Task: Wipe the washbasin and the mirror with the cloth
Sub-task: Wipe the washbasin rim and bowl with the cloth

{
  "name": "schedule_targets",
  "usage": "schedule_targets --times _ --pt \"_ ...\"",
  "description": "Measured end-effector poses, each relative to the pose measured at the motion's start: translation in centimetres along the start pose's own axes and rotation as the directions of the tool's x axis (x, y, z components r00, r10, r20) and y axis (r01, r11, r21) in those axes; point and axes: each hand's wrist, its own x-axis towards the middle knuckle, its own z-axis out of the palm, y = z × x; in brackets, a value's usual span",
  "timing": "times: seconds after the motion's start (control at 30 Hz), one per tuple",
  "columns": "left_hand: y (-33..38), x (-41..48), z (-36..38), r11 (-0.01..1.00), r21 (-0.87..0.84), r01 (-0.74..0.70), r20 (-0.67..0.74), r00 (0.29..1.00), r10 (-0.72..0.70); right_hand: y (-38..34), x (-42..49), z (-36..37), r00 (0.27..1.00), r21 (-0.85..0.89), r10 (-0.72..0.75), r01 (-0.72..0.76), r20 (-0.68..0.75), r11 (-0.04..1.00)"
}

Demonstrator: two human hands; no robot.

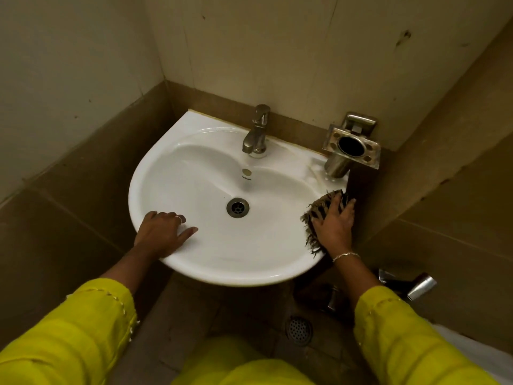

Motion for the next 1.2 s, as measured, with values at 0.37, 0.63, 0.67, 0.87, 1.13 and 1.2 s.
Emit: schedule_targets --times 0.37,0.63,0.67,0.87,1.13,1.2 --pt "-0.9 1.5 -1.4 0.988 -0.153 -0.008 -0.062 0.998 -0.001 0.1 1.7 1.6 0.99 -0.279 -0.142 0.129 -0.025 0.952" --pt "-1.0 1.7 -1.2 0.993 -0.115 0.01 -0.057 0.998 -0.017 -1.5 6.4 1.1 0.986 -0.3 -0.155 0.13 -0.06 0.945" --pt "-1.1 1.8 -1.1 0.994 -0.113 0.009 -0.052 0.999 -0.015 -1.7 6.9 1.5 0.984 -0.291 -0.157 0.128 -0.078 0.948" --pt "-1.3 2.0 -0.9 0.995 -0.103 0.011 -0.038 0.999 -0.015 -4.2 9.0 2.4 0.989 -0.269 -0.1 0.067 -0.111 0.961" --pt "-1.3 2.1 -0.8 0.993 -0.12 0.005 -0.026 1.0 -0.008 -7.5 10.8 4.1 0.976 -0.127 -0.083 0.058 -0.2 0.99" --pt "-1.2 2.1 -0.9 0.991 -0.132 0.005 -0.026 1.0 -0.008 -8.5 10.5 4.6 0.972 -0.097 -0.098 0.079 -0.216 0.992"
